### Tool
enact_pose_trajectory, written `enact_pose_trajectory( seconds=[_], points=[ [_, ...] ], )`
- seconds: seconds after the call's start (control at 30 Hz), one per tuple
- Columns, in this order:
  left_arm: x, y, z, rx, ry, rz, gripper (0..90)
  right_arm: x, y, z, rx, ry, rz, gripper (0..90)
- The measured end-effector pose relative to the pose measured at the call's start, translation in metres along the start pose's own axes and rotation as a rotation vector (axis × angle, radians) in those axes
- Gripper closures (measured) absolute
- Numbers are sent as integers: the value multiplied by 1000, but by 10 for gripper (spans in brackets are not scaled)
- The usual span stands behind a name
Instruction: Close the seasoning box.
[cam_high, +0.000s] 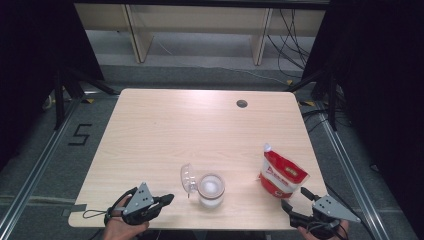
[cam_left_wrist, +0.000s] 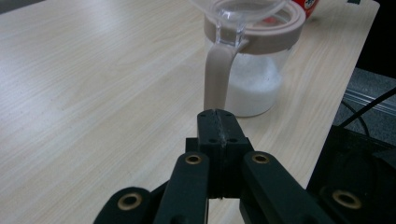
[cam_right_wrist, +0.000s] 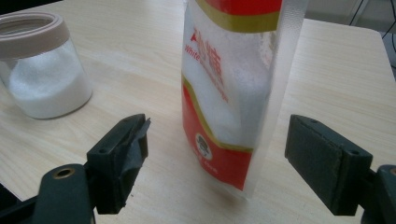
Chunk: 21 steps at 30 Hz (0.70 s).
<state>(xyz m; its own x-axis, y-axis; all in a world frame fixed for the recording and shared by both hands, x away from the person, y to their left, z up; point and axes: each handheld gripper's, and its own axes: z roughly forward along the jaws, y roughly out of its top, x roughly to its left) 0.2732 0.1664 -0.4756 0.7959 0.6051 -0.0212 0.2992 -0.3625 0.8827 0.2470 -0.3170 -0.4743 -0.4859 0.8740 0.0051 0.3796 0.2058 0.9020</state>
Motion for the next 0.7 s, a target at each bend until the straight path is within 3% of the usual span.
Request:
enact_pose_trajectory(
  seconds=[0.1,0.13,0.17,0.2,0.3,0.37,0.47,0.53,0.67,0.7],
  points=[
    [-1,6,-1,-20,-3,1,895,1,0,-1,2,-2,12,221],
    [-1,8,-1,-20,-4,20,895,1,0,-1,1,-3,11,221],
    [-2,10,-2,-17,1,14,896,1,0,-2,-2,-16,-1,221],
    [-2,12,-2,-18,-6,17,896,1,0,-2,7,7,5,221],
    [-3,17,-2,-24,-3,4,895,2,-2,-3,0,-1,25,221],
    [-3,21,-5,-14,-1,26,895,3,-2,-4,-2,-6,14,221],
    [-3,26,-6,-4,-2,19,895,7,-3,-5,15,-10,54,220],
    [-3,30,-5,-2,-8,22,896,5,-3,-4,9,-4,14,221],
    [-3,39,-2,5,-16,51,895,5,-4,-5,12,-6,17,220],
    [-4,41,-1,4,-15,42,896,7,-4,-7,27,-8,39,220]
  ],
)
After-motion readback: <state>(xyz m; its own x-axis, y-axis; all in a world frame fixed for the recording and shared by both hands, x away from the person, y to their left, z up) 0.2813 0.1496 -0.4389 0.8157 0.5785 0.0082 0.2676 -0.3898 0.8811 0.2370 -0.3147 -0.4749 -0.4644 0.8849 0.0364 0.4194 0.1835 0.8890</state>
